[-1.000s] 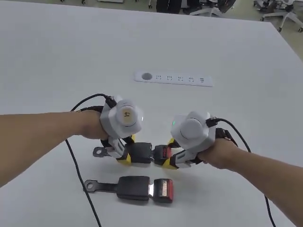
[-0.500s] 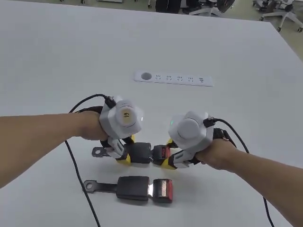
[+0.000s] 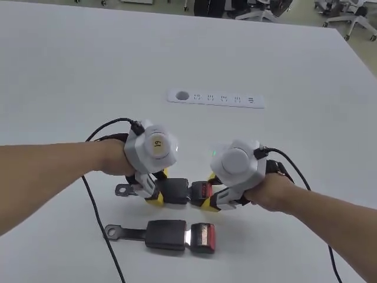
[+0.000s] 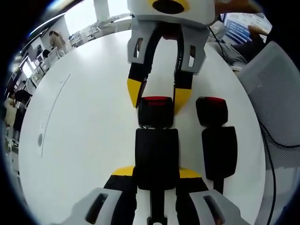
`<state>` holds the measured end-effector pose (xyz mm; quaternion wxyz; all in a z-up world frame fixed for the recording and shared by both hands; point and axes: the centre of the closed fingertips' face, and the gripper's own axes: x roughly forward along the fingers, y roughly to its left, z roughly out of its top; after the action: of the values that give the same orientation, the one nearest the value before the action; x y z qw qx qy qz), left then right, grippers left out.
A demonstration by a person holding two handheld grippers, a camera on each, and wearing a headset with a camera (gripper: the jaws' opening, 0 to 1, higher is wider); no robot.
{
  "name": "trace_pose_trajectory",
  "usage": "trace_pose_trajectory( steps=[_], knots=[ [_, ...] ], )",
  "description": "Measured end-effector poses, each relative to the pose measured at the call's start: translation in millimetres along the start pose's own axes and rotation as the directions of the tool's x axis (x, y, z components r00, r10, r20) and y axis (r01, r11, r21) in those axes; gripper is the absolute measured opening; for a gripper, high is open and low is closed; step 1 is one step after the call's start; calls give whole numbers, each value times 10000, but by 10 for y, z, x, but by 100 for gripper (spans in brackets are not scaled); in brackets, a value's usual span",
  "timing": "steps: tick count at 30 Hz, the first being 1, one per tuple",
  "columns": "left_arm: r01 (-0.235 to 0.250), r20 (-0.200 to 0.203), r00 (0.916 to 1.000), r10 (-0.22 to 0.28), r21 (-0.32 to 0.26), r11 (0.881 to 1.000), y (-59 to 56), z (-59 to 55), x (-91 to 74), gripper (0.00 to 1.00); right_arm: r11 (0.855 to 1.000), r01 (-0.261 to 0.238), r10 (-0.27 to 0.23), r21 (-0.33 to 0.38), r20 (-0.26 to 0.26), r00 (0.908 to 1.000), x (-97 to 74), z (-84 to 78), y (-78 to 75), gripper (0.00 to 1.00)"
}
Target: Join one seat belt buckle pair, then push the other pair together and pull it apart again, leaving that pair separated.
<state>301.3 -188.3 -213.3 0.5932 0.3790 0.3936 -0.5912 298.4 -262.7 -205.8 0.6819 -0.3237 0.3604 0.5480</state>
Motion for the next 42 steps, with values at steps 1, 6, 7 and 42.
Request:
trace_pose_trajectory(
  steps=[1,6,7,42],
  knots=[
    [-12,-52,10000,12,7,10000,-6,6,-3,31,10000,9,-9,-50,-8,10000,-4,-2,2,28],
    [-58,-222,9997,58,-18,10000,-24,23,-13,31,9998,2,-4,-216,-54,10000,5,-21,6,29],
    [-70,-288,9996,70,-4,10000,-17,18,-5,31,9998,-4,3,-205,-52,10000,7,-28,3,29],
    [-105,-360,9993,95,-273,9996,-47,45,-18,32,9998,-128,124,-174,-222,9997,-170,-249,-38,29]
  ],
)
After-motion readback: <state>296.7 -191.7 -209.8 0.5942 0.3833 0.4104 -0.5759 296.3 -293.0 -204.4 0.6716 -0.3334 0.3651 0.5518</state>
